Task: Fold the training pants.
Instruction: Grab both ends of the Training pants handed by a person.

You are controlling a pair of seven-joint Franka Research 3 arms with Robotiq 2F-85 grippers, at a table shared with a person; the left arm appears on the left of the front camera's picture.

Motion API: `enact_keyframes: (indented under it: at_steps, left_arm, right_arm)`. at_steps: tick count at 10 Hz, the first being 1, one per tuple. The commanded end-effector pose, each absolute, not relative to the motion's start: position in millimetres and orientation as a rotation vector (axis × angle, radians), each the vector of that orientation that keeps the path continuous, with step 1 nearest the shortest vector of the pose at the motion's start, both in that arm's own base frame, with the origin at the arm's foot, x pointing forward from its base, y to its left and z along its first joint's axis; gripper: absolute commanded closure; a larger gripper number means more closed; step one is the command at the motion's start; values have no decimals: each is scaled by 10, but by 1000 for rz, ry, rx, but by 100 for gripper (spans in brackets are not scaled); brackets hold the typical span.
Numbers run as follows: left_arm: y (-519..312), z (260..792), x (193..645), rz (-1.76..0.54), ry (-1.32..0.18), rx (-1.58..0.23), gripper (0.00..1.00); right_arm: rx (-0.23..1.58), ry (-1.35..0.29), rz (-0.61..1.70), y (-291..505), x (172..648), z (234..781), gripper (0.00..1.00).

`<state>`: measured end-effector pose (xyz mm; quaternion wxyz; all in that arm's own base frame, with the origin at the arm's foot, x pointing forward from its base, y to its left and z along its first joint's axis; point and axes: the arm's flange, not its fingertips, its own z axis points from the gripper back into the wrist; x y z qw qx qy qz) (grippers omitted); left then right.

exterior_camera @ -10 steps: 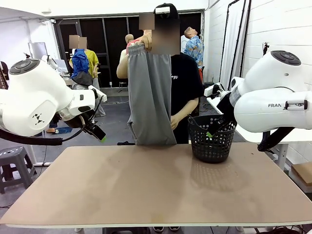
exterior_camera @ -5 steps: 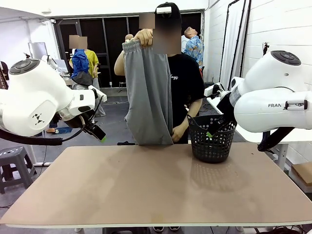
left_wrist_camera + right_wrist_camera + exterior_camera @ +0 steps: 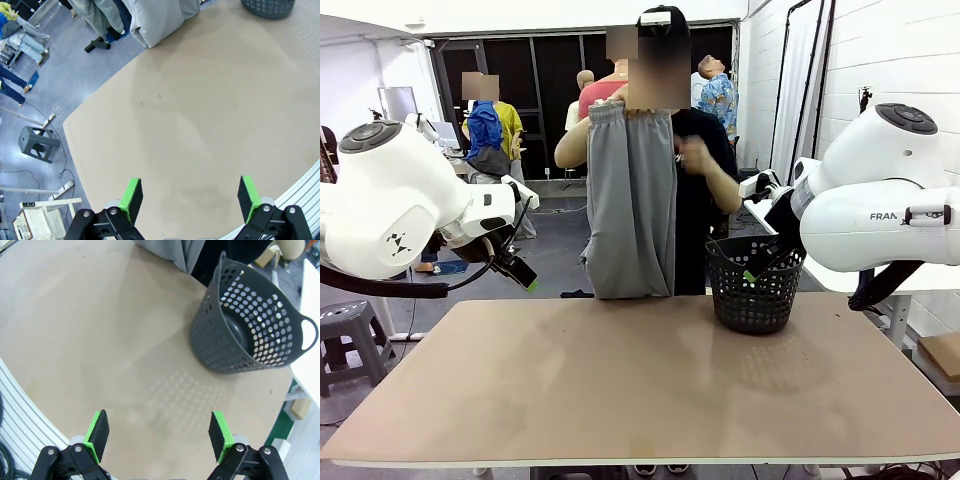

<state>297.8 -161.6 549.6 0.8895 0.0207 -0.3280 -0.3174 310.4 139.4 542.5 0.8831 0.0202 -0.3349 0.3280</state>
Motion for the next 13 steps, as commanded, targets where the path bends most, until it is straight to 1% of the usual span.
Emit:
enact_keyframes:
  at_steps: [1,13]
  left_arm:
    - [-1606,5494,3002,-673,-688,40,0]
    - [-1606,5494,3002,-673,-688,40,0]
  right_arm:
    - [42,-697,683,1397,3114,5415,0]
    - [42,-697,683,1397,3114,5415,0]
